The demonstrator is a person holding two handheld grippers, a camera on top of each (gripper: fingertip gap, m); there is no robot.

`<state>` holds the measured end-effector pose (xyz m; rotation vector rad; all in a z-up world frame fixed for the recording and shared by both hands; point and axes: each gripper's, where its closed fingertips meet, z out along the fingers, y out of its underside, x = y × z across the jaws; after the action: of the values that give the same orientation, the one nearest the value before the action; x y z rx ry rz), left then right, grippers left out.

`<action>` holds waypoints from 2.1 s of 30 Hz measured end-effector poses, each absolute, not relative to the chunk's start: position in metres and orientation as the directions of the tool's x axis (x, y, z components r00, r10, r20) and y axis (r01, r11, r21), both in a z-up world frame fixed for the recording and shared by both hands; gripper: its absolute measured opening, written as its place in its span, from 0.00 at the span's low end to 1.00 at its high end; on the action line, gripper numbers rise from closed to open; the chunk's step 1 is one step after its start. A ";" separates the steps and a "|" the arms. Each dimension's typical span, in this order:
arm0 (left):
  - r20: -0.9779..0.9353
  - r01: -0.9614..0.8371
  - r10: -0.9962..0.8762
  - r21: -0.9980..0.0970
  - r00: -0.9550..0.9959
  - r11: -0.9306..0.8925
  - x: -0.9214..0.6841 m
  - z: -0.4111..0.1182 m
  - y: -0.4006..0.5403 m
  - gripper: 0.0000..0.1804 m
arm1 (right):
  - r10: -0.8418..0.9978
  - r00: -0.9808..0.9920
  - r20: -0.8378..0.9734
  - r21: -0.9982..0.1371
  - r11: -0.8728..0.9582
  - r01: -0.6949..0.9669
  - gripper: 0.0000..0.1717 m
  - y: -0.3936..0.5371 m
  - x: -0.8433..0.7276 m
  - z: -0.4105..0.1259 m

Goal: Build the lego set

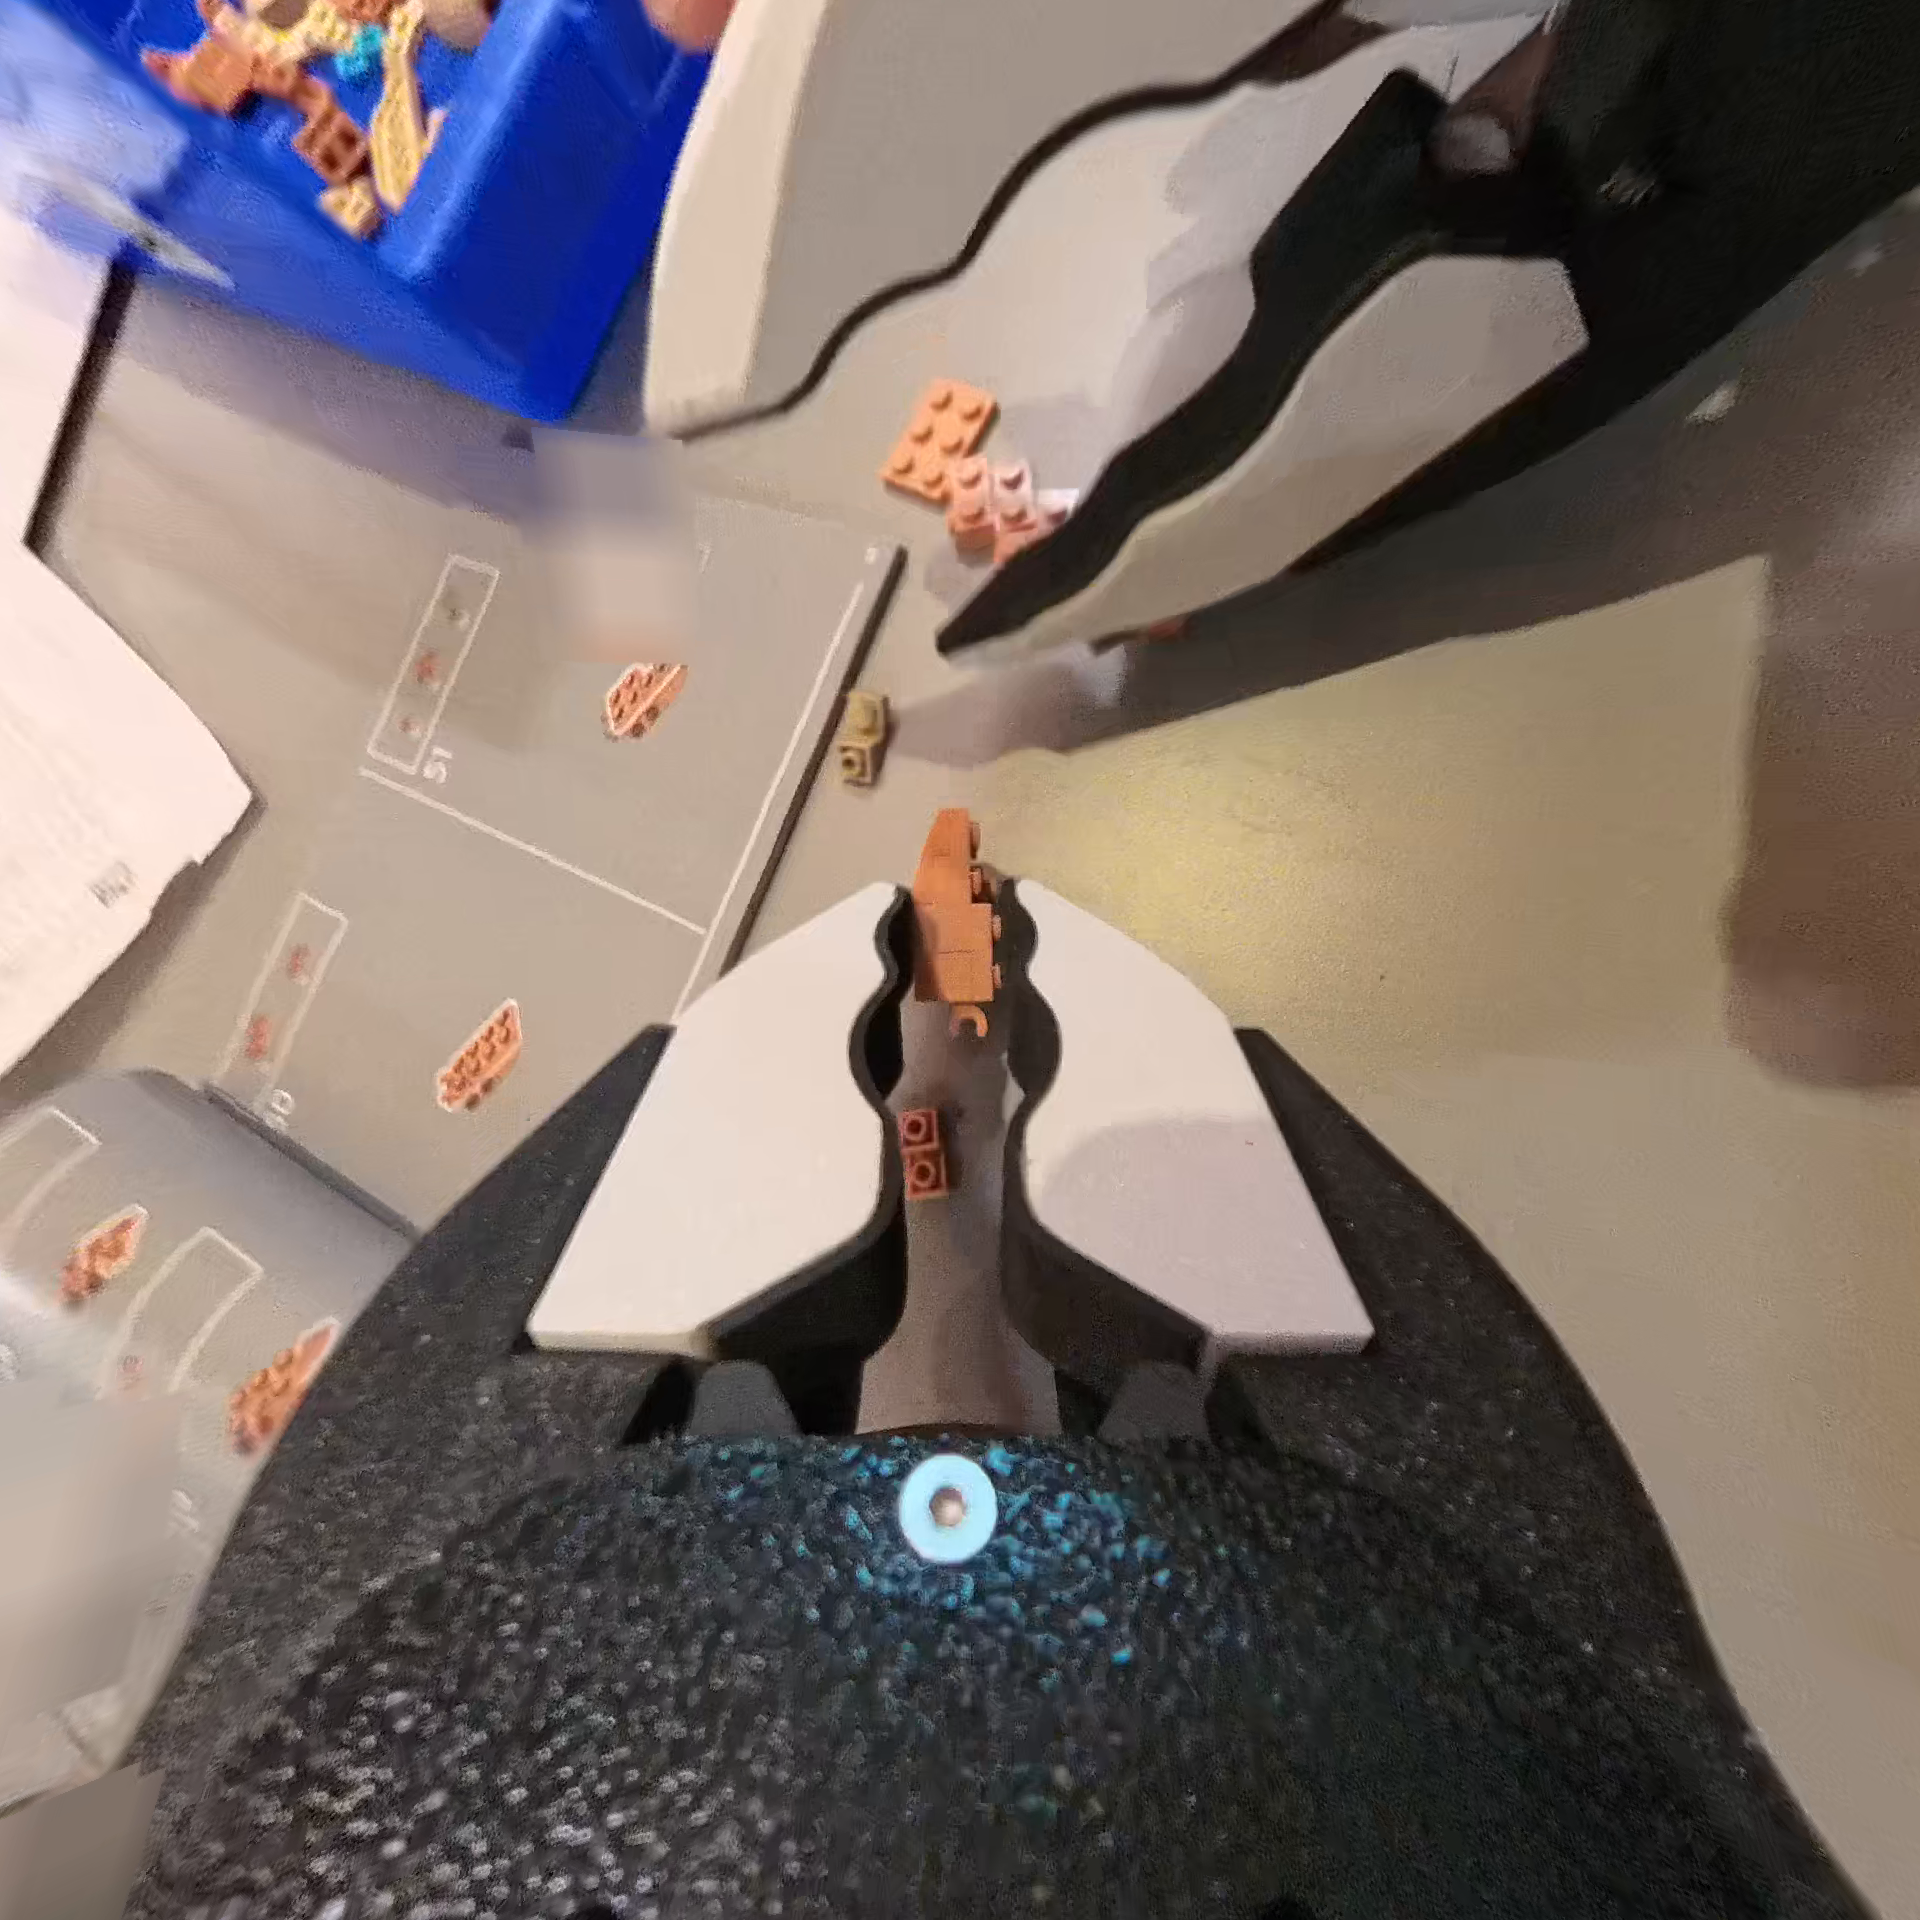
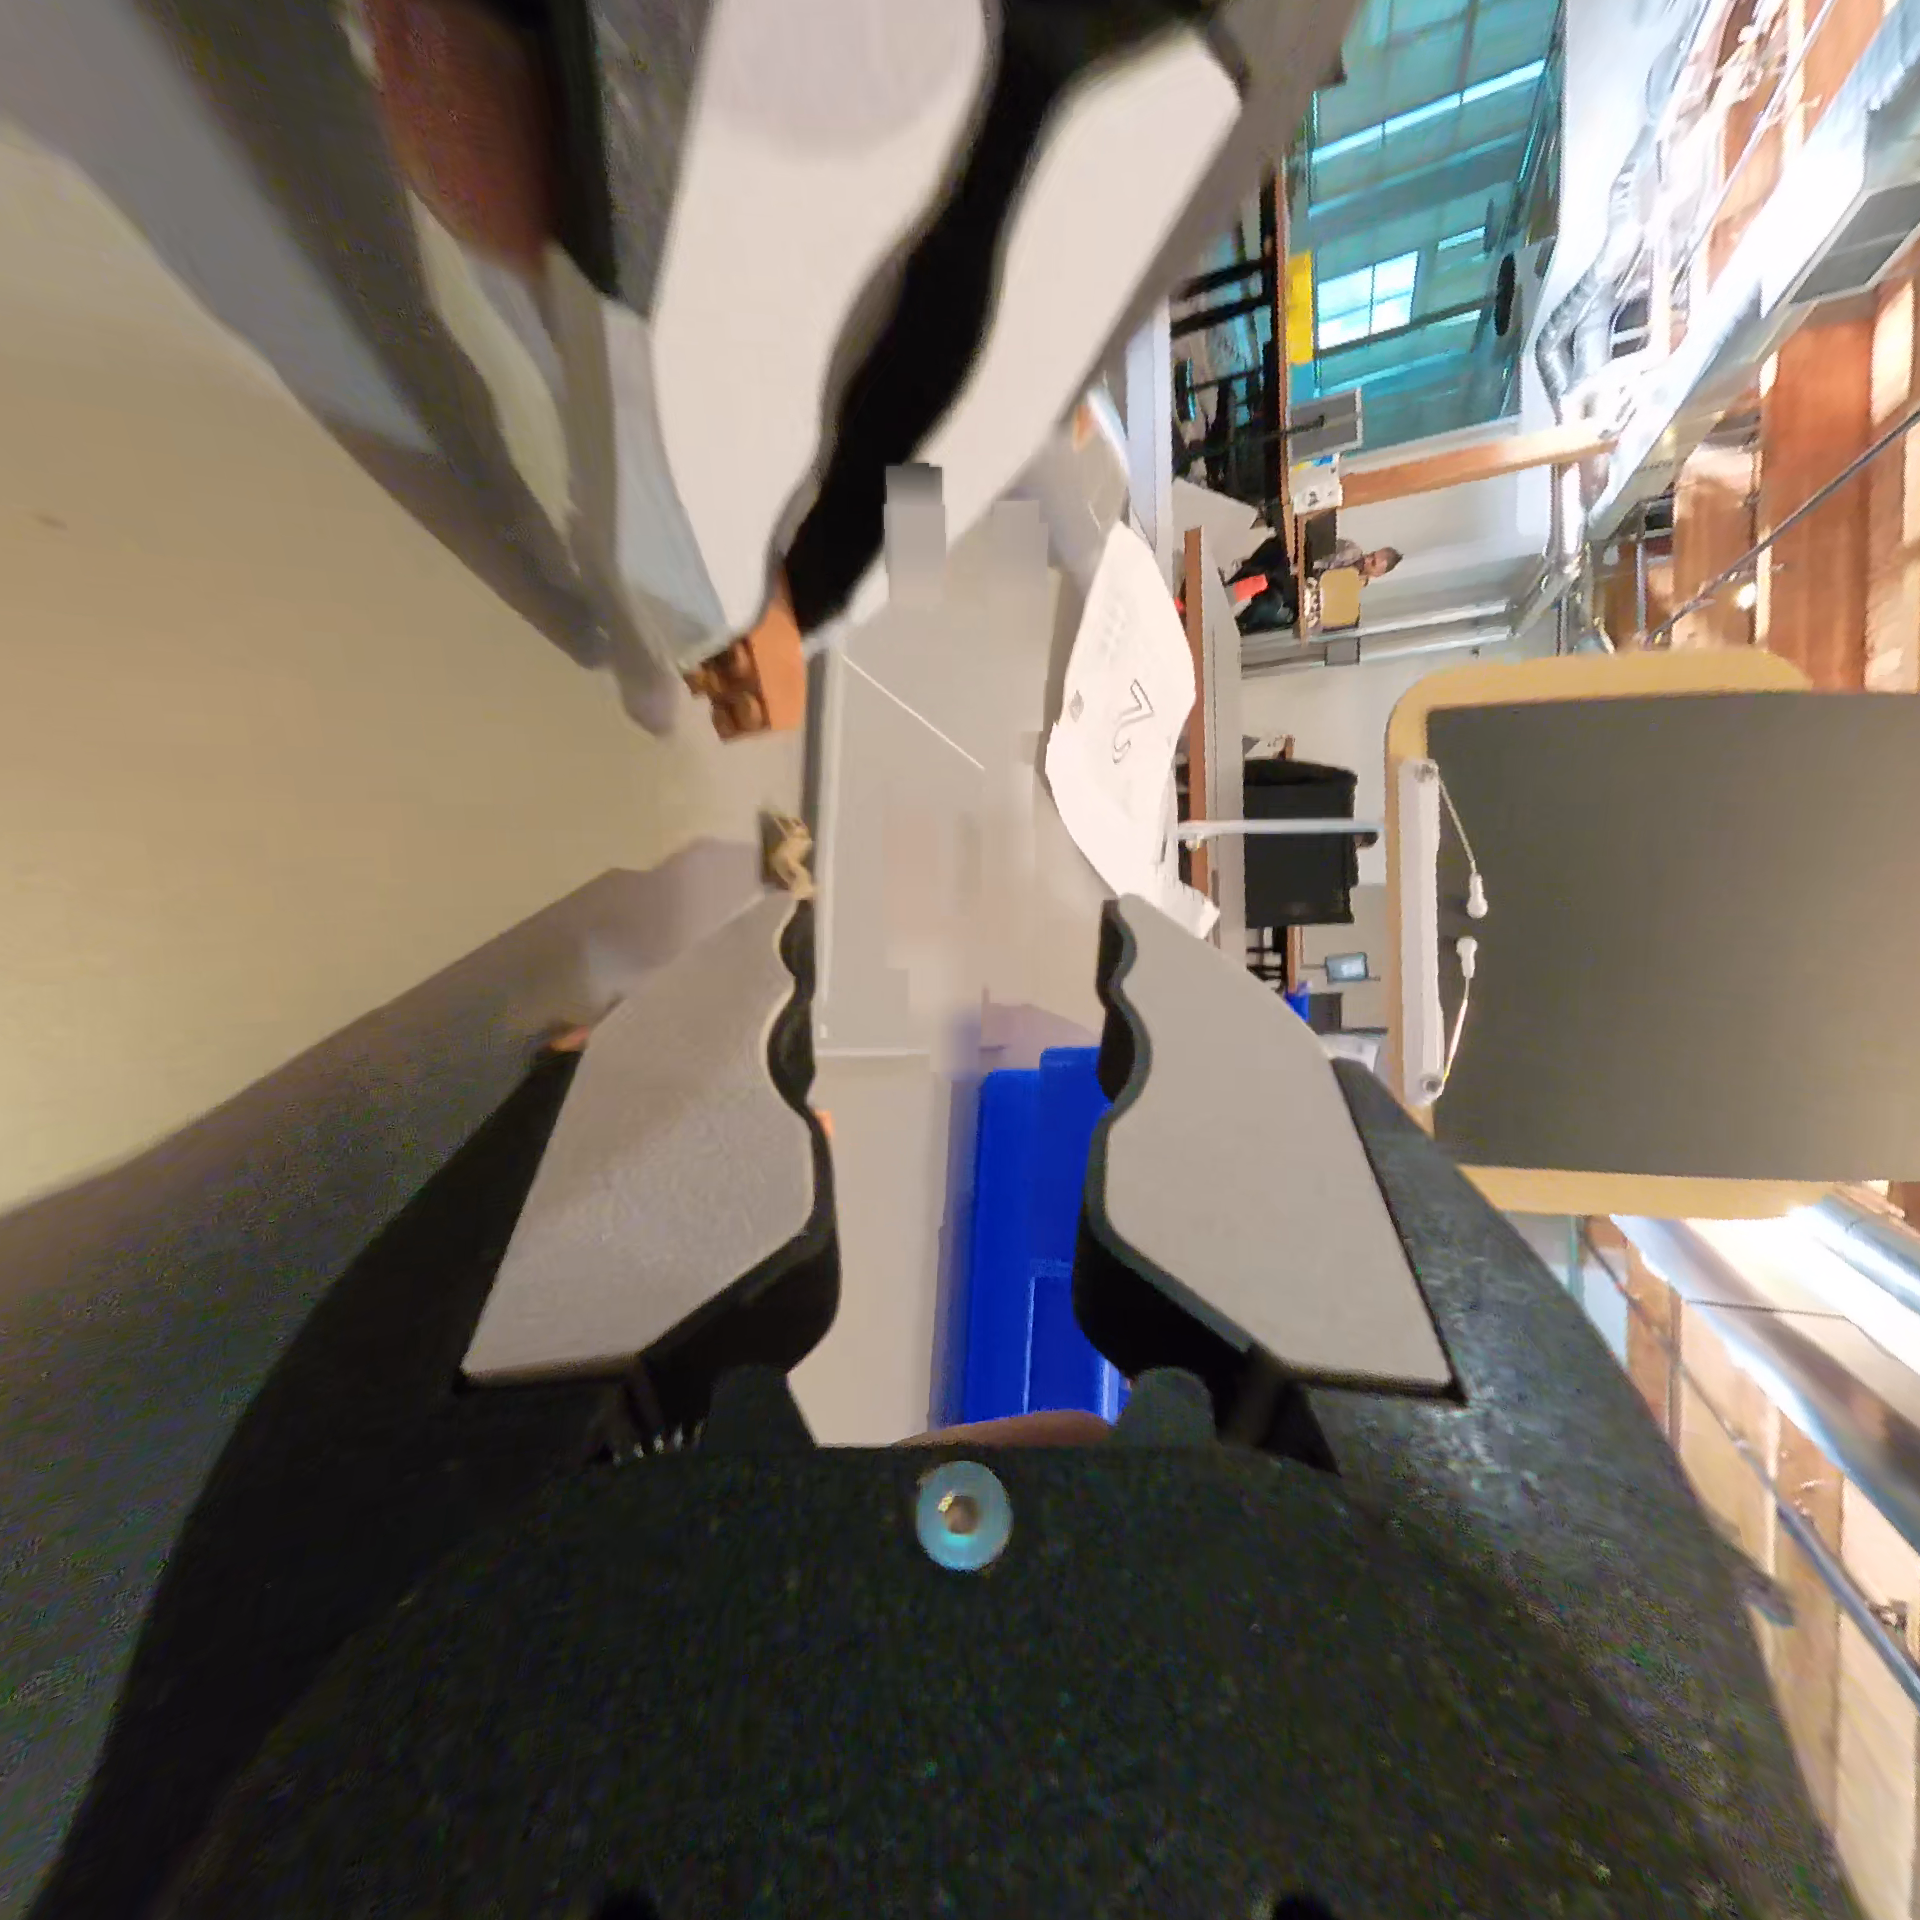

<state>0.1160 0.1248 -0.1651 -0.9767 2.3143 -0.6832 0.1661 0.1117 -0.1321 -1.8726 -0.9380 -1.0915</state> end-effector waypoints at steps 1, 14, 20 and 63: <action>-0.240 -0.507 -0.775 -0.638 -0.585 0.580 0.116 -0.164 0.127 0.08 | 0.214 0.382 0.899 -0.253 -0.459 0.852 0.28 0.113 0.174 -0.133; -0.137 -0.545 -0.829 -0.693 -0.542 0.472 0.120 -0.161 0.136 0.08 | 0.490 0.775 0.399 -0.589 -0.511 0.626 0.18 0.116 0.162 -0.154; -0.117 -0.553 -0.834 -0.697 -0.539 0.455 0.120 -0.162 0.138 0.08 | 0.520 0.793 0.317 -0.527 -0.599 0.603 0.11 0.119 0.169 -0.166; -0.004 -0.593 -0.819 -0.687 -0.573 0.419 0.111 -0.166 0.137 0.08 | 0.632 0.749 0.198 -0.534 -0.571 0.623 0.18 0.103 0.129 -0.166</action>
<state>0.1115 0.1372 -0.1658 -1.2156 2.3391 -0.9288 0.1289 0.1032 -0.1663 -2.3542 -0.9409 0.0198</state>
